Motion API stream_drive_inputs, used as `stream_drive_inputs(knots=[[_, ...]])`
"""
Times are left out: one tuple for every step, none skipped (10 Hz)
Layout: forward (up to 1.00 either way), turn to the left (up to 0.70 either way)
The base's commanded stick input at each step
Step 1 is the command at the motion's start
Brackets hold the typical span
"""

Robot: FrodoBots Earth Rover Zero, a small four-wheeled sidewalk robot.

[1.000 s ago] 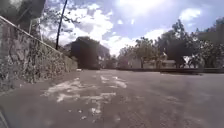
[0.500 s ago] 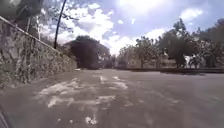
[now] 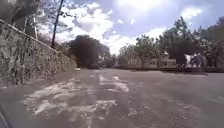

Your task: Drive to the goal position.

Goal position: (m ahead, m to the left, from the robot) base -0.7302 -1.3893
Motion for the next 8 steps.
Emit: stream_drive_inputs(knots=[[0.46, 0.0], [0.35, 0.0], [0.25, 0.0], [0.14, 0.0], [0.04, 0.0], [0.02, 0.0], [0.0, 0.0], [0.0, 0.0]])
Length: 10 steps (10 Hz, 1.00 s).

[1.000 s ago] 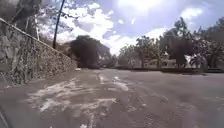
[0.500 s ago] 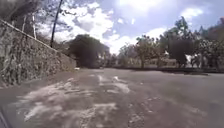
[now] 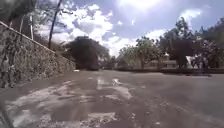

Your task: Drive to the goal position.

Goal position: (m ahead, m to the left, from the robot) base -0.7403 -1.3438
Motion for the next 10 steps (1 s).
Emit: stream_drive_inputs(knots=[[0.0, 0.0], [0.0, 0.0], [0.0, 0.0], [0.0, 0.0], [0.0, 0.0], [0.0, 0.0], [0.0, 0.0], [0.19, 0.0], [0.41, 0.0], [0.5, 0.0]])
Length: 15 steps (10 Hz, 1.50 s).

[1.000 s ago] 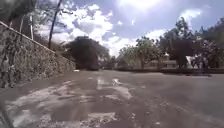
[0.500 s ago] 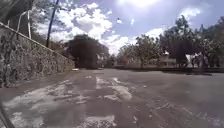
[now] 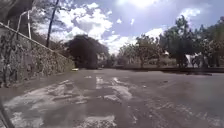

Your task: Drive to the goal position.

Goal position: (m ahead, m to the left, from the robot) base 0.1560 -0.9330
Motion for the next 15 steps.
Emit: stream_drive_inputs(knots=[[0.5, 0.0], [0.5, 0.0], [0.5, 0.0], [0.5, 0.0], [0.5, 0.0], [0.5, 0.0], [0.5, 0.0], [0.5, 0.0], [0.5, 0.0], [0.5, 0.0], [0.5, 0.0], [0.5, 0.0], [0.5, 0.0], [0.5, 0.0], [0.5, 0.0]])
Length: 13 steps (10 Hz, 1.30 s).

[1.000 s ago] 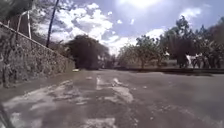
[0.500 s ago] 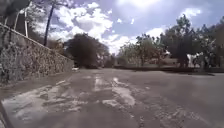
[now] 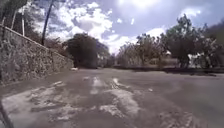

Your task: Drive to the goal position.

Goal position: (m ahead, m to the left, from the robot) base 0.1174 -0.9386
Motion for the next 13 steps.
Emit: stream_drive_inputs(knots=[[0.5, 0.0], [0.5, 0.0], [0.5, 0.0], [0.5, 0.0], [0.5, 0.0], [0.5, 0.0], [0.5, 0.0], [0.5, 0.0], [0.5, 0.0], [0.5, 0.0], [0.5, 0.0], [0.5, 0.0], [0.5, 0.0]])
